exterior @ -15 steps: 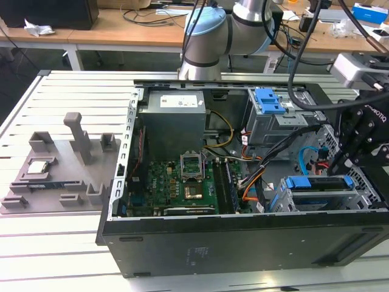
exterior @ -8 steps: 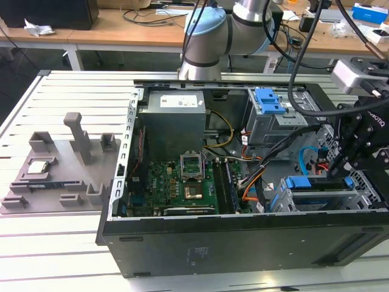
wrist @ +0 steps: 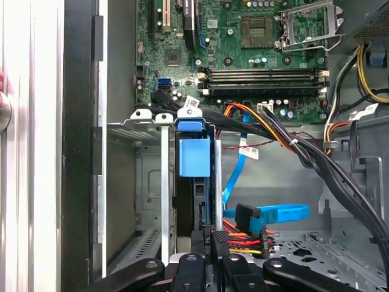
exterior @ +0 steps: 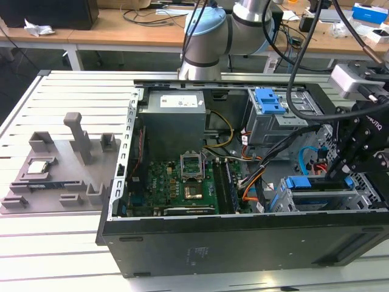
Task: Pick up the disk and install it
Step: 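Insert the first disk wire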
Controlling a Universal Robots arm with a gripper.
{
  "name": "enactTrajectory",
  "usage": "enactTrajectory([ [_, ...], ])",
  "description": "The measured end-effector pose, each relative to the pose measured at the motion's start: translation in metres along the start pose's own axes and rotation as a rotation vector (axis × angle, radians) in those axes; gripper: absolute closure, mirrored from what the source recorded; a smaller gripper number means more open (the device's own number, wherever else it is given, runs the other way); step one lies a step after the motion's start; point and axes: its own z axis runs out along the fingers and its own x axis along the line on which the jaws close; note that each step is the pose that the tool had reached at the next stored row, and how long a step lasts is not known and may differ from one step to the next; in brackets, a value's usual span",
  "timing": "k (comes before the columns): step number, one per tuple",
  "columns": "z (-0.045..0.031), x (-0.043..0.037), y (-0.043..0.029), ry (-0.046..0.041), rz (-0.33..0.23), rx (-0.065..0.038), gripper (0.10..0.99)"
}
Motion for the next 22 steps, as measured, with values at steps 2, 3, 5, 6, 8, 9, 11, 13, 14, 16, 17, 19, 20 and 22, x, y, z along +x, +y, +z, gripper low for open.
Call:
enactTrajectory([
  [2, 0.0011, -0.0001, -0.0001, 0.0001, 0.0, 0.0, 0.914],
  [3, 0.0016, 0.0, -0.0001, 0.0001, 0.0, 0.0, 0.914],
  [5, 0.0033, 0.0001, -0.0003, -0.0001, 0.0, 0.0, 0.914],
  [6, 0.0039, 0.0003, -0.0004, 0.0001, 0.0, 0.0, 0.914],
  [8, 0.0056, 0.0008, -0.0006, 0.0006, 0.0, 0.0, 0.914],
  [9, 0.0058, 0.0008, -0.0006, 0.0005, 0.0, 0.0, 0.914],
  [11, 0.006, 0.0008, -0.0004, 0.0003, 0.0, 0.0, 0.914],
  [13, 0.0067, 0.0008, -0.0004, -0.0005, 0.0, 0.0, 0.902],
  [14, 0.0038, 0.001, -0.0003, 0.0016, 0.0, 0.0, 0.839],
  [16, -0.0047, 0.0007, 0.0002, 0.0012, 0.0, 0.0, 0.839],
  [17, -0.0115, -0.0008, 0.0006, 0.001, 0.0, 0.0, 0.839],
  [19, -0.0227, -0.0043, 0.0014, 0.0013, 0.0, 0.0, 0.918],
  [20, -0.0266, -0.0052, 0.0017, 0.0011, 0.0, 0.0, 0.98],
  [22, -0.0349, -0.0059, 0.0022, 0.0013, 0.0, 0.0, 0.98],
])
